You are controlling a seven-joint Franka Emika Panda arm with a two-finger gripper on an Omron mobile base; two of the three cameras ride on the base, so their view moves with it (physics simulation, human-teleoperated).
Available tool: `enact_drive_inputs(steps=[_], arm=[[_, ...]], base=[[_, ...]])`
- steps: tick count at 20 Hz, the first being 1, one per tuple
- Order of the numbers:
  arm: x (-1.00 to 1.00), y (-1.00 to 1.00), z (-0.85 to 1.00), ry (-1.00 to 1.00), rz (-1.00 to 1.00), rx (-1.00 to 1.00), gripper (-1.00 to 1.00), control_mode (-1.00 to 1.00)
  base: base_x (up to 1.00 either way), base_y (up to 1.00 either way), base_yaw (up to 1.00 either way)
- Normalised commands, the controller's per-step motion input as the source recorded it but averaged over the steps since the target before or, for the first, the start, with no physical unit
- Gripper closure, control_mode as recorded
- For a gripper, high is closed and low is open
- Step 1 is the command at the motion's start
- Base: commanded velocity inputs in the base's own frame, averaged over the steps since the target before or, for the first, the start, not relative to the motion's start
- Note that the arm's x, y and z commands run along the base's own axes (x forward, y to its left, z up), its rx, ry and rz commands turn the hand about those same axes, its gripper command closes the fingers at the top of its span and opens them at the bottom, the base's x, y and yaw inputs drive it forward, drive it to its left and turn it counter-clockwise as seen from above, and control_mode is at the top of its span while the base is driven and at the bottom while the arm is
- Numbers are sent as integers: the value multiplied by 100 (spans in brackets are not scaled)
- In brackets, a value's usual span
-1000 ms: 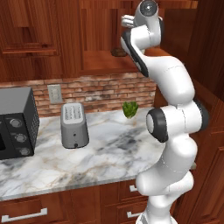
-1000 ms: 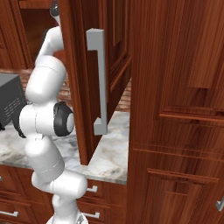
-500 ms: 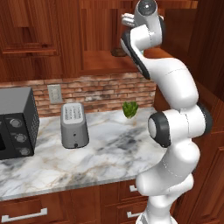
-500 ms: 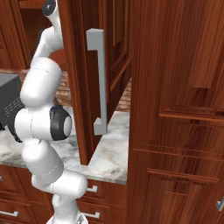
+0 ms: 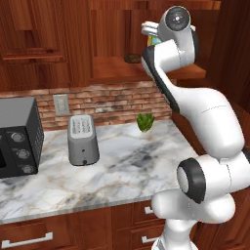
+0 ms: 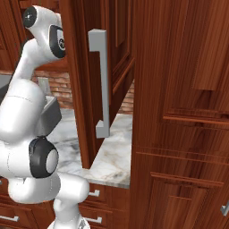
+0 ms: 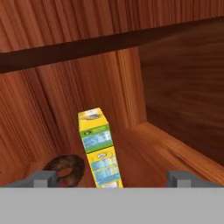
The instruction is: Pick the cereal and cereal from the counter and place them in the cabinets closest to them.
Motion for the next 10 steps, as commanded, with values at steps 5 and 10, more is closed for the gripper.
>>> enact_drive_inputs(steps=[5,10], arm=[[-100,8,-36,0,8,-5,-100,-100],[-100,13,-30,5,8,-5,-100,-100]], base=[[0,0,0],[0,0,0]])
